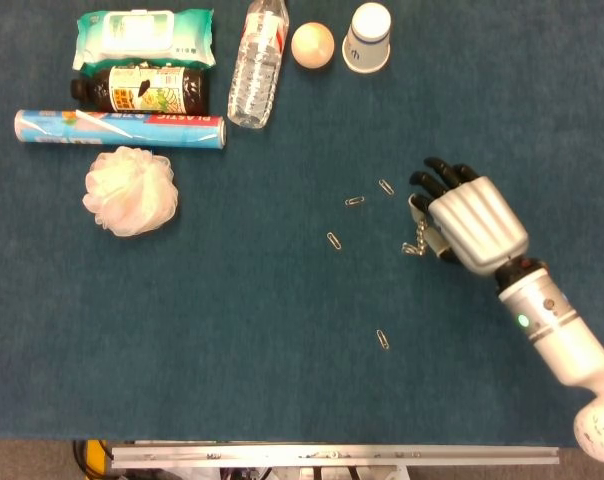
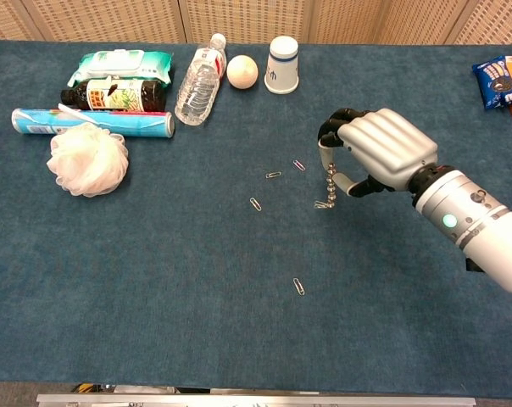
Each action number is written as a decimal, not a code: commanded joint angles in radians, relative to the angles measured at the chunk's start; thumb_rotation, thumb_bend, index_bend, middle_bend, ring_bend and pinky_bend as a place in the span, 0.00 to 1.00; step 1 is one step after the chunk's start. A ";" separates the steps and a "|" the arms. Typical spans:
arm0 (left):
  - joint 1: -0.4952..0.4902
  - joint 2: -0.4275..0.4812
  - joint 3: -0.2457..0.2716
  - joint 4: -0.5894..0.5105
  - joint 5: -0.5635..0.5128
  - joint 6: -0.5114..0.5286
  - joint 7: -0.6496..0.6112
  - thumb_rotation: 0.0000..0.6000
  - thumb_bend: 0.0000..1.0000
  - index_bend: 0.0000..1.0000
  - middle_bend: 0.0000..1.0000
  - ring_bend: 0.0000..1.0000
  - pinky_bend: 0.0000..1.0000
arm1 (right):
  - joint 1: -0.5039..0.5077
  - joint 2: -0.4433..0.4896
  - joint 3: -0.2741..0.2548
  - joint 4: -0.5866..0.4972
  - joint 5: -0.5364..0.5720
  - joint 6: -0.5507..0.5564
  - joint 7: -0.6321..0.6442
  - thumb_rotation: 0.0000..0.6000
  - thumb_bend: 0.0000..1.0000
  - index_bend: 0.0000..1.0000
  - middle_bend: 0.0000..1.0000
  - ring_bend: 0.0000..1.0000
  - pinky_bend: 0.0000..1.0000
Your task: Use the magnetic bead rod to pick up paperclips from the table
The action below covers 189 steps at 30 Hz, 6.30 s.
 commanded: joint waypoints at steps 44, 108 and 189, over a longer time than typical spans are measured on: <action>0.022 0.017 0.008 0.014 0.022 0.005 -0.074 1.00 0.14 0.42 0.43 0.36 0.53 | 0.231 -0.121 0.136 0.204 0.308 -0.110 -0.086 1.00 0.39 0.55 0.31 0.15 0.29; 0.016 0.021 0.009 0.017 0.021 -0.011 -0.081 1.00 0.14 0.42 0.43 0.36 0.53 | 0.200 -0.060 0.064 0.148 0.232 0.003 -0.008 1.00 0.39 0.55 0.31 0.15 0.29; -0.110 -0.020 0.044 -0.005 0.116 -0.112 0.090 1.00 0.14 0.42 0.43 0.36 0.53 | -0.376 0.231 -0.054 0.139 -0.101 0.501 0.389 1.00 0.25 0.32 0.31 0.15 0.28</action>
